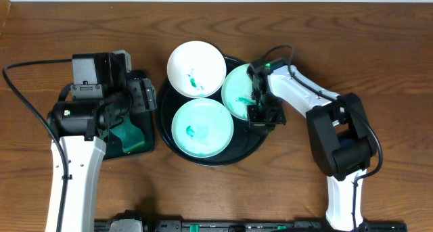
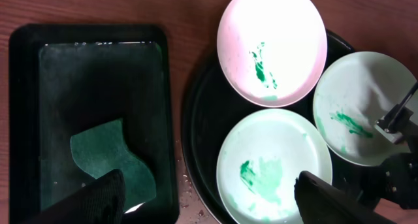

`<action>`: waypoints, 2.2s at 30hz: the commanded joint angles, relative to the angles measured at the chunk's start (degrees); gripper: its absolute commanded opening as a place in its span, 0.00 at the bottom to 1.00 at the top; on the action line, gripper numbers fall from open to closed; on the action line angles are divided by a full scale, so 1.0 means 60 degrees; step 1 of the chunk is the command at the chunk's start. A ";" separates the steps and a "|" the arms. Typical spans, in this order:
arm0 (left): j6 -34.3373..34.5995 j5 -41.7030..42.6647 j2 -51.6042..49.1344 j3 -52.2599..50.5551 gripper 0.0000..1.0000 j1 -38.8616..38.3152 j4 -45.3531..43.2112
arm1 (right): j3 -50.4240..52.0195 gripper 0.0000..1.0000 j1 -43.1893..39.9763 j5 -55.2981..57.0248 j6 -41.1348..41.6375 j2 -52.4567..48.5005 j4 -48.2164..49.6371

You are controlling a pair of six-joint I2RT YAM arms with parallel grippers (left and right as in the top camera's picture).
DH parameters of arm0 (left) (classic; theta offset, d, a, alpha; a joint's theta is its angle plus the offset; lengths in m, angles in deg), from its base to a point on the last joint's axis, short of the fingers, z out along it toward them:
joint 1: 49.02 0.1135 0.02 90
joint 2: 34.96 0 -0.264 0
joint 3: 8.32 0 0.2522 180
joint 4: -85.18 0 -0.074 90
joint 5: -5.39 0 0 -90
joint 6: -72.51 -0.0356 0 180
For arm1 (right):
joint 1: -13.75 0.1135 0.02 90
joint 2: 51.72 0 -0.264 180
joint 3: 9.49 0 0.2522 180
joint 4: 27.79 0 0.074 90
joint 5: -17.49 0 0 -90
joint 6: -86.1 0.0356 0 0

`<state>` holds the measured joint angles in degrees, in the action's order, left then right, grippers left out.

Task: Clean dirty plates on tray and stack at the side
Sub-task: 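Grasp the rim of the pale green plate with the right gripper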

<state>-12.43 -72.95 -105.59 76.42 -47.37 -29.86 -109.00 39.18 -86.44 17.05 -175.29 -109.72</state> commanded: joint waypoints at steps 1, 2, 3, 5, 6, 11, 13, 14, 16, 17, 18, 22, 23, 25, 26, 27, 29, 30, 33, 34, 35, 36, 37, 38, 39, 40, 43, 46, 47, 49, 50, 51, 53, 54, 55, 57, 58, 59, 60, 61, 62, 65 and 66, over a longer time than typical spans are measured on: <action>-0.0051 -0.0055 -0.0018 0.0138 0.83 -0.0015 0.0025 | 0.0455 0.01 -0.0379 0.1351 0.0262 -0.0484 -0.0113; -0.0051 -0.0055 -0.0018 0.0138 0.83 -0.0015 0.0025 | 0.0455 0.01 -0.0437 0.1351 0.0262 -0.0484 -0.0138; -0.0051 -0.0055 -0.0018 0.0138 0.83 -0.0015 0.0025 | 0.0455 0.01 -0.0506 0.1351 0.0262 -0.0484 -0.0149; -0.0051 -0.0051 -0.0018 0.0138 0.83 -0.0015 0.0025 | 0.0455 0.01 -0.0645 0.1355 0.0266 -0.0484 -0.0164; -0.0051 -0.0051 -0.0018 0.0138 0.83 -0.0015 0.0025 | 0.0455 0.01 -0.0736 0.1355 0.0284 -0.0484 -0.0215; -0.0051 -0.0051 -0.0018 0.0138 0.83 -0.0015 0.0022 | 0.0459 0.01 -0.1118 0.1501 0.0364 -0.0484 -0.0368; -0.0051 -0.0055 -0.0018 0.0138 0.83 -0.0015 0.0025 | 0.0459 0.01 -0.1242 0.1614 0.0368 -0.0484 -0.0419; -0.0051 -0.0051 -0.0018 0.0138 0.83 -0.0015 0.0022 | 0.0459 0.01 -0.1290 0.1596 0.0364 -0.0484 -0.0426; -0.0051 -0.0055 -0.0018 0.0138 0.83 -0.0015 0.0022 | 0.0459 0.01 -0.1322 0.1639 0.0328 -0.0484 -0.0444; -0.0051 -0.0055 -0.0018 0.0138 0.83 -0.0015 0.0022 | 0.0459 0.01 -0.1319 0.1632 0.0197 -0.0484 -0.0426; -0.0051 -0.0055 -0.0018 0.0138 0.83 -0.0015 0.0011 | 0.0455 0.01 -0.1286 0.1632 0.0066 -0.0481 -0.0415; -0.0051 -0.0055 -0.0018 0.0138 0.83 -0.0015 -0.0011 | 0.0444 0.01 -0.0998 0.1632 -0.0255 -0.0408 -0.0437; -0.0051 -0.0055 -0.0018 0.0138 0.83 -0.0015 -0.0011 | 0.0437 0.02 -0.0918 0.1632 -0.0321 -0.0382 -0.0430; -0.0051 -0.0055 -0.0018 0.0138 0.83 -0.0015 -0.0011 | 0.0426 0.07 -0.0714 0.1636 -0.0393 -0.0259 -0.0423; -0.0051 -0.0055 -0.0018 0.0138 0.83 -0.0015 -0.0011 | 0.0419 0.09 -0.0576 0.1639 -0.0437 -0.0138 -0.0426; -0.0051 -0.0055 -0.0018 0.0138 0.83 -0.0015 -0.0011 | 0.0419 0.09 -0.0492 0.1636 -0.0474 -0.0062 -0.0426; -0.0051 -0.0055 -0.0018 0.0138 0.83 -0.0015 -0.0022 | 0.0415 0.13 -0.0288 0.1636 -0.0576 0.0138 -0.0415; -0.0051 -0.0051 -0.0018 0.0138 0.83 -0.0015 -0.0040 | 0.0412 0.15 -0.0193 0.1625 -0.0681 0.0248 -0.0390; -0.0051 -0.0051 -0.0018 0.0138 0.83 -0.0015 -0.0080 | 0.0386 0.21 0.0029 0.1596 -0.0801 0.0459 -0.0350; -0.0051 -0.0051 -0.0018 0.0138 0.83 -0.0015 -0.0084 | 0.0368 0.21 0.0084 0.1555 -0.0845 0.0546 -0.0346; -0.0051 -0.0051 -0.0018 0.0138 0.83 -0.0015 -0.0087 | 0.0339 0.21 0.0142 0.1519 -0.0940 0.0616 -0.0324; -0.0051 -0.0051 -0.0018 0.0138 0.83 -0.0015 -0.0087 | 0.0306 0.21 0.0182 0.1486 -0.1035 0.0699 -0.0313; -0.0051 -0.0051 -0.0018 0.0138 0.83 -0.0015 -0.0095 | 0.0248 0.22 0.0226 0.1486 -0.1049 0.0765 -0.0302; -0.0051 -0.0051 -0.0018 0.0138 0.83 -0.0015 -0.0113 | 0.0157 0.22 0.0280 0.1486 -0.1049 0.0871 -0.0313; -0.0051 -0.0051 -0.0018 0.0138 0.84 -0.0015 -0.0120 | 0.0066 0.22 0.0324 0.1490 -0.1049 0.0958 -0.0313; -0.0051 -0.0051 -0.0018 0.0138 0.83 -0.0015 -0.0124 | -0.0051 0.22 0.0357 0.1486 -0.1042 0.1104 -0.0310; -0.0051 -0.0051 -0.0018 0.0138 0.83 -0.0015 -0.0124 | -0.0481 0.37 0.0412 0.1348 -0.1202 0.1570 -0.0284; -0.0051 -0.0051 -0.0018 0.0138 0.83 -0.0015 -0.0127 | -0.0874 0.60 0.0412 0.0466 -0.1818 0.2025 -0.0233; -0.0051 -0.0051 -0.0018 0.0138 0.83 -0.0015 -0.0138 | -0.0903 0.63 0.0412 0.0124 -0.1894 0.2113 -0.0189; -0.0051 -0.0051 -0.0018 0.0138 0.83 -0.0015 -0.0146 | -0.0892 0.61 0.0404 -0.1311 -0.2328 0.2226 -0.0062; -0.0051 -0.0051 -0.0018 0.0138 0.83 -0.0015 -0.0142 | -0.0856 0.55 0.0404 -0.1781 -0.2524 0.2208 -0.0029; -0.0051 -0.0055 -0.0018 0.0138 0.83 -0.0015 -0.0142 | -0.0783 0.51 0.0404 -0.2014 -0.2659 0.2153 0.0047; -0.0051 -0.0051 -0.0018 0.0138 0.83 -0.0015 -0.0146 | -0.0415 0.44 0.0404 -0.2313 -0.2728 0.2051 0.0390; -0.0051 -0.0051 -0.0018 0.0138 0.83 -0.0015 -0.0146 | -0.0280 0.44 0.0404 -0.2375 -0.2794 0.2018 0.0484; -0.0051 -0.0051 -0.0018 0.0138 0.83 -0.0015 -0.0146 | -0.0098 0.44 0.0404 -0.2382 -0.2794 0.1945 0.0586; -0.0051 -0.0051 -0.0018 0.0138 0.83 -0.0015 -0.0146 | 0.0131 0.45 0.0404 -0.2408 -0.2798 0.1836 0.0729; -0.0051 -0.0051 -0.0018 0.0138 0.83 -0.0015 -0.0146 | 0.0251 0.45 0.0404 -0.2408 -0.2823 0.1774 0.0816; -0.0051 -0.0051 -0.0018 0.0138 0.83 -0.0015 -0.0146 | 0.0361 0.45 0.0404 -0.2412 -0.2830 0.1698 0.0929; -0.0051 -0.0051 -0.0018 0.0138 0.83 -0.0015 -0.0149 | 0.0433 0.45 0.0404 -0.2408 -0.2838 0.1657 0.1020; -0.0051 -0.0047 -0.0018 0.0138 0.83 -0.0015 -0.0149 | 0.0535 0.46 0.0404 -0.2412 -0.2907 0.1614 0.1188; -0.0051 -0.0047 -0.0018 0.0138 0.83 -0.0015 -0.0146 | 0.0637 0.46 0.0404 -0.2412 -0.2903 0.1581 0.1366; -0.0051 -0.0047 -0.0018 0.0138 0.83 -0.0015 -0.0146 | 0.0907 0.47 0.0401 -0.2401 -0.2900 0.1530 0.1909; -0.0051 -0.0047 -0.0018 0.0138 0.83 -0.0015 -0.0142 | 0.0965 0.47 0.0393 -0.2404 -0.2900 0.1512 0.2025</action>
<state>-12.43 -72.95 -105.59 76.42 -47.37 -30.69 -104.31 41.11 -99.51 0.94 -165.83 -99.09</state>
